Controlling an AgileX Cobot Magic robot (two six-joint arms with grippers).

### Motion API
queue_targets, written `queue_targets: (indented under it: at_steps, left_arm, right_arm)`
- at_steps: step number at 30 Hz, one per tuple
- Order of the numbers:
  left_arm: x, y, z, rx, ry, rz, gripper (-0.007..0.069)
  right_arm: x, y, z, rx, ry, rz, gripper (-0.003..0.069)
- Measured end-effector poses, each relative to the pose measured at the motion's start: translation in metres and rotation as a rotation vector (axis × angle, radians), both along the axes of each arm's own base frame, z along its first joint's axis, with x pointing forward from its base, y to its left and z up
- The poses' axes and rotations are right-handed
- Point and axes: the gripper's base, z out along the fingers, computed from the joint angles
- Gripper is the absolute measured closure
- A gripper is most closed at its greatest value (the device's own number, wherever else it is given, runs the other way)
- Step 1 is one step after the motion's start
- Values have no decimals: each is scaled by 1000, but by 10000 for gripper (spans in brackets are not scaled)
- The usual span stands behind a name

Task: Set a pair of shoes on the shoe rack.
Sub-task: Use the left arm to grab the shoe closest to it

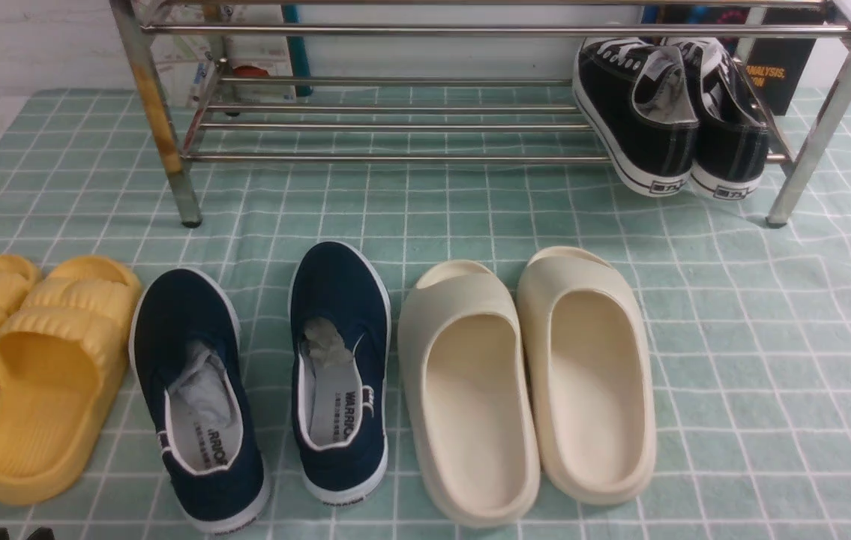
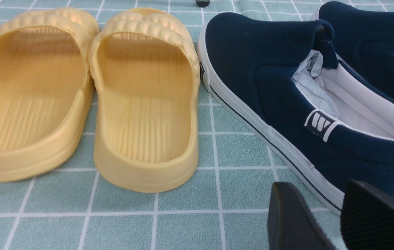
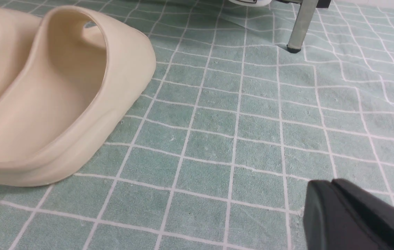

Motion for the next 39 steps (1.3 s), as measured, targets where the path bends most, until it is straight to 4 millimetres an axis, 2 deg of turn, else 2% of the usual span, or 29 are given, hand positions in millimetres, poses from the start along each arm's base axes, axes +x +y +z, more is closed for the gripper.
queue_targets:
  at_steps: [29,35,39]
  left_arm:
    - [0,0,1,-1,-12,0,386]
    - [2,0,8,-7,-97,2,386]
    - [5,0,24,-18,-266,5,386]
  right_arm:
    - [0,0,0,0,-1,0,571]
    - [0,0,0,0,-1,0,564]
    - [0,0,0,0,-1,0,558]
